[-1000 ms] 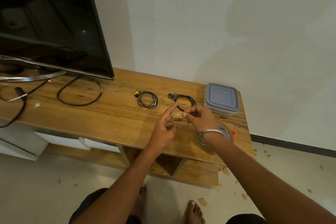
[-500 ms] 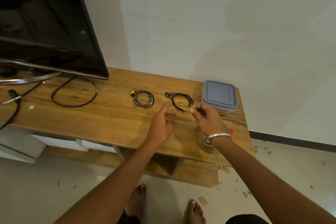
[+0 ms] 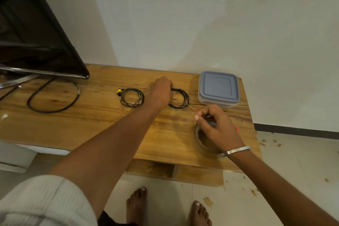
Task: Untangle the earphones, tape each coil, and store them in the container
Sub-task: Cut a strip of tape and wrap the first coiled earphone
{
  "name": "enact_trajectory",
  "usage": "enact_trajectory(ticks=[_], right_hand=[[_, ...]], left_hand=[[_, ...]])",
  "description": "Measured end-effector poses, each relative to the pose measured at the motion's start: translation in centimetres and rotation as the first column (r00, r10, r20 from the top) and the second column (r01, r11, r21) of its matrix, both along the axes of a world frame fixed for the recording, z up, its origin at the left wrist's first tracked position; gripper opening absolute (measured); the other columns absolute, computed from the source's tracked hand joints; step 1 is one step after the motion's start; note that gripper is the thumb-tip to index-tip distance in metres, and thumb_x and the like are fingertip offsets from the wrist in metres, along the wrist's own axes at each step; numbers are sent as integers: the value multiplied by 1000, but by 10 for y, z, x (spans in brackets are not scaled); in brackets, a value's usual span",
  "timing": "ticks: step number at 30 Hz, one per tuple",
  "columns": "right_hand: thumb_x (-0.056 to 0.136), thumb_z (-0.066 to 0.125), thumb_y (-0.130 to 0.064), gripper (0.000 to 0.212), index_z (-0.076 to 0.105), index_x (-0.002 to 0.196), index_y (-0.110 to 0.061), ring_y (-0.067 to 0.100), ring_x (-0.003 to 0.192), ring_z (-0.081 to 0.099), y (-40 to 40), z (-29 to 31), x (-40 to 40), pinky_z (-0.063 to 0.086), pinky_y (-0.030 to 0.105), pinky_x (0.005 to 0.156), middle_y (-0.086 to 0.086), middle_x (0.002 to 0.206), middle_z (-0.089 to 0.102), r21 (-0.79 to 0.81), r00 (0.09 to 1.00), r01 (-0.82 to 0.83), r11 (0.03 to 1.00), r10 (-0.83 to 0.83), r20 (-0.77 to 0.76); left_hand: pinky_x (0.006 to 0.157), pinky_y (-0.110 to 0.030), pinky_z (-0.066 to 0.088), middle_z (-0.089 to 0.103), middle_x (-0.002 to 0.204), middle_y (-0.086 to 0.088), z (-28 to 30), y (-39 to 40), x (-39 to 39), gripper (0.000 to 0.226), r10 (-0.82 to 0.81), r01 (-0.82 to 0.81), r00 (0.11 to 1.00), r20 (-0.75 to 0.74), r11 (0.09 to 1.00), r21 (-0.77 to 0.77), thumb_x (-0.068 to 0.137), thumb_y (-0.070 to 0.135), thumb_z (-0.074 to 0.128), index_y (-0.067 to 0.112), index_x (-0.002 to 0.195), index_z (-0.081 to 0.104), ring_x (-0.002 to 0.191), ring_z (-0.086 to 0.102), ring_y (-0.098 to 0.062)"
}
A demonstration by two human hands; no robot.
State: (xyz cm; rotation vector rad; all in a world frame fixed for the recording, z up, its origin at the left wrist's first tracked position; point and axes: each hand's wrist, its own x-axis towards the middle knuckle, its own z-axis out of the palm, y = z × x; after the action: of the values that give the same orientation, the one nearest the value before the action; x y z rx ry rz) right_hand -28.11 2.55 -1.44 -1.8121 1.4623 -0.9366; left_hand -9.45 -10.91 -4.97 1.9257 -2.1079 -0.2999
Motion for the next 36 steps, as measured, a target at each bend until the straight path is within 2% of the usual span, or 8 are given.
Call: enact_trajectory(ticks=[8, 12, 15, 20, 23, 26, 29, 36], right_hand=[[86, 64, -20, 10, 58, 81, -27, 3, 84, 54, -2, -6, -1, 44, 17, 75, -1, 90, 59, 7, 997, 14, 1000, -15, 82], [86, 64, -22, 10, 58, 81, -27, 3, 83, 54, 0, -8, -1, 45, 16, 74, -3, 90, 58, 4, 995, 23, 1000, -24, 96], [86, 64, -21, 9, 59, 80, -26, 3, 82, 53, -1, -9, -3, 44, 13, 73, -2, 89, 58, 0, 994, 22, 1000, -22, 103], [85, 64, -21, 12, 58, 79, -30, -1, 81, 52, -1, -9, -4, 42, 7, 71, -4, 89, 58, 16, 993, 20, 1000, -22, 115], [86, 64, -22, 15, 57, 78, -32, -2, 80, 52, -1, -9, -4, 41, 5, 69, -4, 89, 58, 25, 994, 18, 1000, -21, 110], [86, 64, -24, 7, 60, 81, -27, -7, 79, 52, -3, -5, -3, 41, 4, 67, -5, 89, 59, 59, 994, 21, 998, -28, 110], [86, 65, -24, 6, 60, 83, -27, -10, 79, 53, -5, 3, -2, 42, 3, 65, -6, 91, 61, 80, 992, 23, 997, -32, 118], [85, 66, -25, 9, 63, 88, -17, 5, 88, 59, -20, 28, 2, 48, 19, 74, -4, 93, 63, 94, 994, -46, 994, 37, 102]], left_hand=[[85, -37, 38, 63, 105, -11, 2, -2, -5, 10, -23, 6, 953, 303, 998, 57, 94, 13, 58, 11, 99, 67, 102, 56, -30], [92, -42, 40, 56, 112, -15, -6, 0, -2, 18, -79, 72, 915, 395, 997, 33, 93, 5, 57, 5, 111, 57, 109, 49, -31], [91, -41, 40, 54, 117, -15, -12, 0, 3, 24, -116, 128, 916, 384, 992, -6, 93, 2, 54, 5, 116, 53, 110, 48, -31], [84, -38, 37, 62, 101, -11, -7, 3, 10, 20, -149, 166, 963, 223, 984, -60, 94, -1, 48, 10, 111, 46, 93, 54, -30], [77, -37, 36, 63, 90, -9, 3, 6, 12, 11, -226, 226, 973, 43, 974, -3, 102, 14, 39, 10, 112, 44, 81, 53, -29], [68, -37, 44, 63, 91, -12, 12, 11, 12, 12, -263, 271, 950, -171, 962, 26, 101, 16, 44, 10, 110, 48, 76, 57, -27], [65, -34, 49, 59, 78, -2, 26, 19, 11, 10, -308, 335, 910, -276, 941, 55, 100, 14, 48, 10, 108, 52, 71, 61, -24], [60, -24, 50, 63, 73, 2, 47, 39, 18, 11, -320, 394, 828, -461, 916, 73, 96, 16, 57, 10, 102, 65, 57, 59, -7]])
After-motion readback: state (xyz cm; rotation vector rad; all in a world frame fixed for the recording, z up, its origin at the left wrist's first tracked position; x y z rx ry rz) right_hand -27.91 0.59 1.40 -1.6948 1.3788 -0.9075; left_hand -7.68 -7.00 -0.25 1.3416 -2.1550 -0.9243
